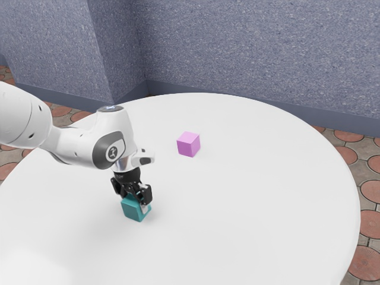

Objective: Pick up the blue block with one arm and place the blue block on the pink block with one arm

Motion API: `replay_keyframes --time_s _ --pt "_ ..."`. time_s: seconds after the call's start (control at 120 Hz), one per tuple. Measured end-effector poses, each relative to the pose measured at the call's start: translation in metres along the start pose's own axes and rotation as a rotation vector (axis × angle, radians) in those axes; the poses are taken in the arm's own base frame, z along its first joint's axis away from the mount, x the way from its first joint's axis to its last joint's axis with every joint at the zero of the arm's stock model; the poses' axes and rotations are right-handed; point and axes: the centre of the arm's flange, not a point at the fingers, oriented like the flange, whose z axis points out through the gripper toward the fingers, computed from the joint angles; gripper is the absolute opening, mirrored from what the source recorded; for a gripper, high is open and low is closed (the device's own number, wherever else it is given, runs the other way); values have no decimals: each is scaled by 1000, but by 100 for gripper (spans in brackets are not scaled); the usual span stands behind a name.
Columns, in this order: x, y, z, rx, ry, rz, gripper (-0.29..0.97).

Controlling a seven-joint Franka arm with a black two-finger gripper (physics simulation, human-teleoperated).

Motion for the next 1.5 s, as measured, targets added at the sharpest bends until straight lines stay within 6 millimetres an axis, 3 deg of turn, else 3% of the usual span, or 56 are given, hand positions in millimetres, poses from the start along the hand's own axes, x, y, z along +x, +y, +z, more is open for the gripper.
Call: replay_keyframes --time_s 0.117,0.242,0.3,0.358,0.458,0.608,0.808,1.017,1.217,1.5 --pt "1 1 -10 3 18 -6 38" --pt "19 2 -55 14 93 -5 37" --pt "44 1 -85 17 144 -3 38" --pt "82 -2 -112 22 185 3 38" --pt "138 -11 -131 27 214 9 39" --pt "187 -20 -133 26 198 7 40" --pt "215 -21 -135 25 211 0 40" --pt "231 -9 -121 34 275 6 40" --pt "248 -11 -124 40 328 -5 40" --pt "255 -11 -107 36 345 -17 40"
